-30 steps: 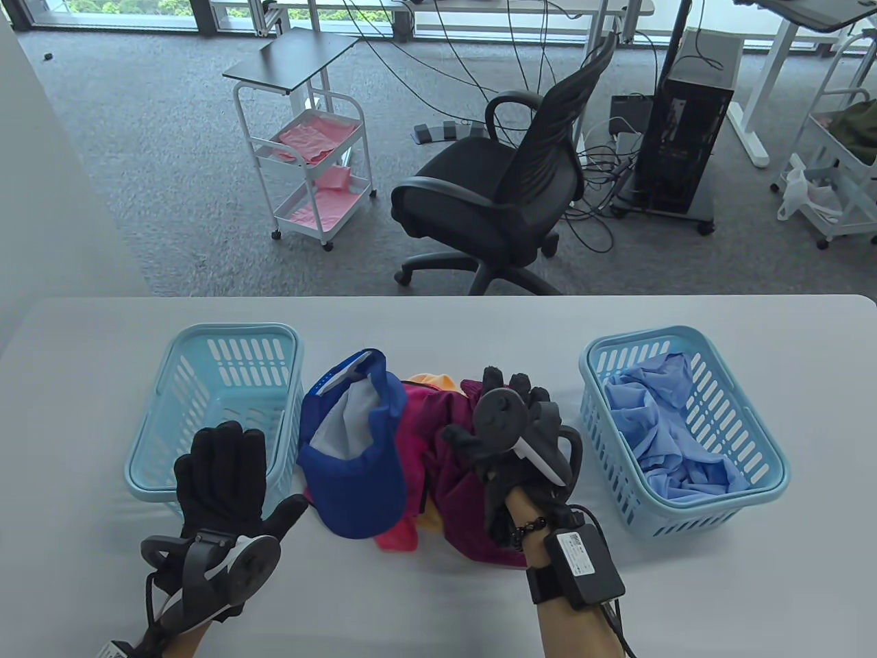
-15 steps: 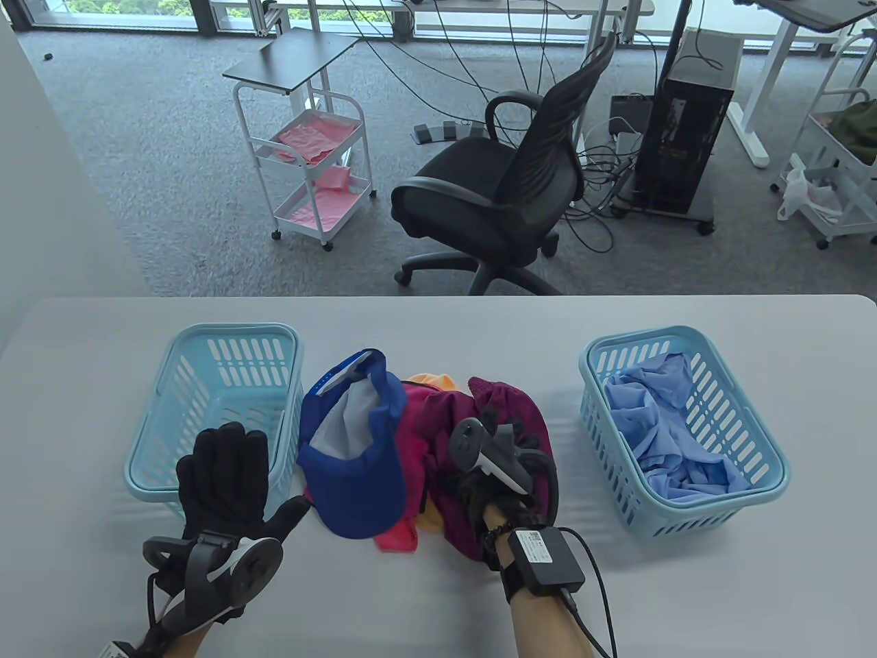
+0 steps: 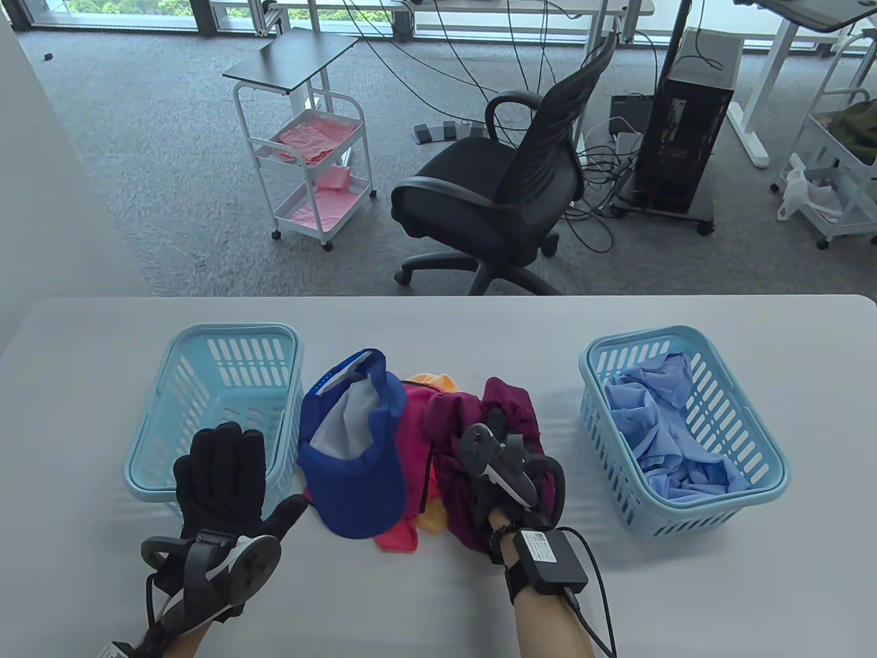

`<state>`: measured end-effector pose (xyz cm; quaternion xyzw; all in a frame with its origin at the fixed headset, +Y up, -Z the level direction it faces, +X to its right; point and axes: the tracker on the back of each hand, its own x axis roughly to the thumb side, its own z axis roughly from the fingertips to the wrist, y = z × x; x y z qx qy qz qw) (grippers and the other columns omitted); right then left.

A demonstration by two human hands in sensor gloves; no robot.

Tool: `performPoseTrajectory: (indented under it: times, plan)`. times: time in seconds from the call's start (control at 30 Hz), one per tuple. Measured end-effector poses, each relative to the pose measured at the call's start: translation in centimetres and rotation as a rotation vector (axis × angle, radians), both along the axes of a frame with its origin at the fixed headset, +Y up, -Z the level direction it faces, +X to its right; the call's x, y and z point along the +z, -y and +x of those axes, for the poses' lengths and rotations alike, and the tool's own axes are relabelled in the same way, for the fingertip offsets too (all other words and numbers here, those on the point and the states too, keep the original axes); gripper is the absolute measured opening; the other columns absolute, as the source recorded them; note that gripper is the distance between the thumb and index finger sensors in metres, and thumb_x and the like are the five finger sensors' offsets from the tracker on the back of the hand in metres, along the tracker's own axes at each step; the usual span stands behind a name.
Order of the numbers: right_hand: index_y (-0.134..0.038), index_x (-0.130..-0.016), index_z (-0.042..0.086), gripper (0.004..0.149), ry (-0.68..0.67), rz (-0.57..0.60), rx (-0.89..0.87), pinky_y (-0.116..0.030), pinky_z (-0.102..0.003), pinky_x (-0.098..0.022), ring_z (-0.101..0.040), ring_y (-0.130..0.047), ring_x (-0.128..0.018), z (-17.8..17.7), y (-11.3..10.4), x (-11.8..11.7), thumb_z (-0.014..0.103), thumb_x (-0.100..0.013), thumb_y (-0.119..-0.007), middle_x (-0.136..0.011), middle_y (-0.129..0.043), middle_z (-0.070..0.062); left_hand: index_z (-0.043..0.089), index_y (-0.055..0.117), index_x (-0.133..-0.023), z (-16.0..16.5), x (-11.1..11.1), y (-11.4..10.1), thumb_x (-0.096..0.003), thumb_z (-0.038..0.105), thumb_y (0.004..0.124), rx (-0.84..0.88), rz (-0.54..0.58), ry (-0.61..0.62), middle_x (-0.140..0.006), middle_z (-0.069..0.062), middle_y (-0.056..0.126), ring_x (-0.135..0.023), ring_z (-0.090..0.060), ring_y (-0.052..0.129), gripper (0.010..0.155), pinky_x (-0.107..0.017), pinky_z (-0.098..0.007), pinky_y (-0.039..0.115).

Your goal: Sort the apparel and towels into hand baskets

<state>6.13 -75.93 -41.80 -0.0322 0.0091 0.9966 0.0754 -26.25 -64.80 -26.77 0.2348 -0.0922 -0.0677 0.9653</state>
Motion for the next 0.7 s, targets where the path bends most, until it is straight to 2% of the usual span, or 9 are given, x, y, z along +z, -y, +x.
performPoseTrajectory:
  times: [0.23,0.4,0.7]
  plan:
    - [-0.041,-0.107,0.004,0.082,0.03,0.05,0.005,-0.079,-0.061,-0.057,-0.045,-0.087,-0.081,0.6,-0.3,0.0,0.033,-0.046,-0.088,-0.094,-0.077,-0.021,0.007,0.021,-0.116,0.0,0.0,0.0,-0.05,0.068,0.058,0.001,-0.003,-0.001,-0.12,-0.031,0.03,-0.109,-0.06,0.044,0.097,-0.075,-0.073,0.047]
    - [-0.052,-0.104,0.005,0.073,0.052,0.09,0.016,-0.085,-0.055,-0.053,-0.038,-0.097,-0.072,1.0,-0.7,-0.1,0.028,-0.045,-0.09,-0.084,-0.088,-0.014,0.007,0.021,-0.116,0.0,0.0,0.0,-0.0499,0.068,0.058,0.001,-0.002,-0.001,-0.12,-0.031,0.03,-0.109,-0.06,0.044,0.097,-0.075,-0.073,0.047]
    - [-0.062,-0.101,0.008,0.066,0.081,0.149,-0.053,-0.093,-0.05,-0.045,-0.036,-0.105,-0.061,2.1,-1.9,0.3,0.025,-0.045,-0.092,-0.076,-0.095,-0.013,0.007,0.021,-0.116,0.0,0.0,0.0,-0.05,0.068,0.058,0.004,-0.001,0.001,-0.12,-0.031,0.03,-0.109,-0.06,0.044,0.097,-0.075,-0.073,0.047]
